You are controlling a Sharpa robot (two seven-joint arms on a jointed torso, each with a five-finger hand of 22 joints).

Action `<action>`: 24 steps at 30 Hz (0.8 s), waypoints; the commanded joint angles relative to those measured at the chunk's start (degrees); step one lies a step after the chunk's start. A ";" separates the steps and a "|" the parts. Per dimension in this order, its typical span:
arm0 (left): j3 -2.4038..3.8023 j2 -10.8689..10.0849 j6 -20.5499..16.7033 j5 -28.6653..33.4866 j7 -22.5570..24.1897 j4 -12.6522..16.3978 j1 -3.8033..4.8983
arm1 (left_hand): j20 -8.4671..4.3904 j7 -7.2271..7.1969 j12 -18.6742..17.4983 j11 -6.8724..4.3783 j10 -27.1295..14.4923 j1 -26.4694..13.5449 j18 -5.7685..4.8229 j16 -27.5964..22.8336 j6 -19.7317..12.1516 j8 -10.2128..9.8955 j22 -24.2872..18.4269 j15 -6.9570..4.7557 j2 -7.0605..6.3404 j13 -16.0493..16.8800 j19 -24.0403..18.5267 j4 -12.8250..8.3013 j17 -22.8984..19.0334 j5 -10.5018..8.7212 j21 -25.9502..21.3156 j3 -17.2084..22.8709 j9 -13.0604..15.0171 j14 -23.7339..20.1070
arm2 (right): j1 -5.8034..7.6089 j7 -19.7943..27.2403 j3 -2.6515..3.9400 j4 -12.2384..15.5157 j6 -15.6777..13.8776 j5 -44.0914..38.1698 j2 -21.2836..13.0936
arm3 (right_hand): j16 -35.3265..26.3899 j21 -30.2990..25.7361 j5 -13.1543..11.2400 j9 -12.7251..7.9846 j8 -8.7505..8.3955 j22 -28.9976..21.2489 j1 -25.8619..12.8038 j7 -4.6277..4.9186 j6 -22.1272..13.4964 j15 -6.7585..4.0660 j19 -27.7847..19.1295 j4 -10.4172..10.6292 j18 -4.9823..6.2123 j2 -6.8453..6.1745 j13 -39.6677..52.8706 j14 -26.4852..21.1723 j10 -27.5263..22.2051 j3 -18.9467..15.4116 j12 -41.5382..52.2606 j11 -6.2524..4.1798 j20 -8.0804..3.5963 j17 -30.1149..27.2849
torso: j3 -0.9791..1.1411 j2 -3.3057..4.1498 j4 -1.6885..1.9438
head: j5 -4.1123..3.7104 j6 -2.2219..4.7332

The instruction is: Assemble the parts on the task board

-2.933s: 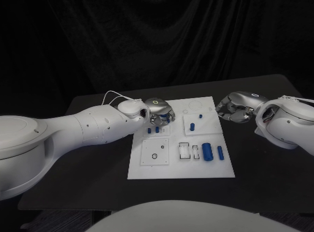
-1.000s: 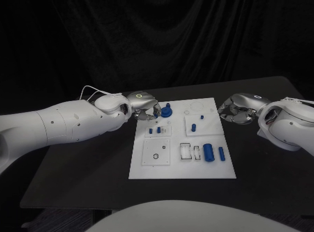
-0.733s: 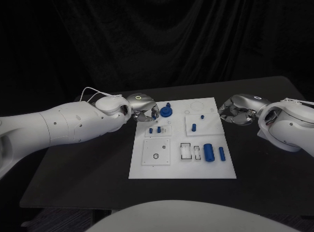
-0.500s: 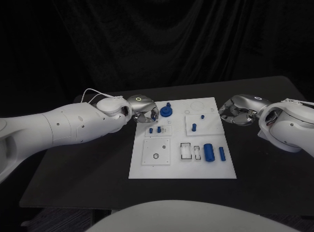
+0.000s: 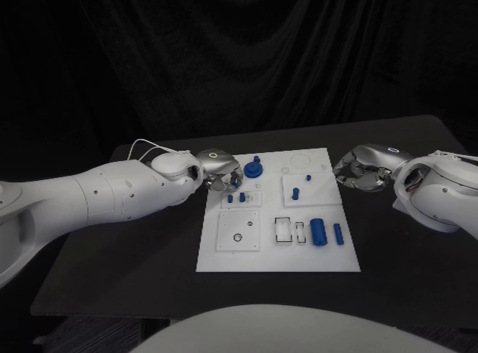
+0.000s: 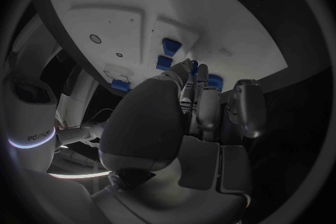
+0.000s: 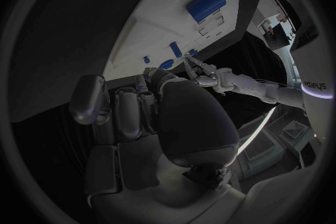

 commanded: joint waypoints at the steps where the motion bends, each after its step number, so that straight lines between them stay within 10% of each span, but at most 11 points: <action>1: 0.02 0.27 -0.74 -0.07 0.31 -0.12 -0.25 | 0.04 -0.01 -0.33 -0.05 0.33 0.27 -0.82 -0.35 -0.59 -0.43 9.80 0.15 0.46 0.08 -0.13 -0.45 -0.02 -0.09 -0.28 0.07 -0.10 -0.31 | -0.15 -0.33 0.04 0.09 0.27 -0.11 0.00 | -0.33 -0.30 0.17 -0.11 -0.34 7.89 -0.04 0.08 0.25 0.45 -0.46 -0.03 0.42 -0.36 0.79 0.47 -0.55 0.50 -0.40 0.06 0.09 -0.10 | 0.06 -0.03 0.01 | -0.07 -0.01; 24: 0.03 0.53 -3.85 -0.07 0.11 -0.03 -0.40 | 0.02 -0.04 -0.19 -0.10 1.02 0.38 -0.76 -0.64 -0.66 -0.64 9.72 0.16 0.53 0.27 -0.30 -0.58 -0.66 0.00 -0.57 0.11 -0.18 -0.58 | -0.16 -0.50 0.04 0.13 0.44 -0.11 -0.15 | -0.35 -0.30 0.17 -0.11 -0.36 7.89 -0.03 0.08 0.28 0.44 -0.46 -0.09 0.42 -0.33 0.83 0.46 -0.53 0.62 -0.39 0.06 0.08 -0.11 | 0.07 -0.05 0.03 | -0.14 -0.01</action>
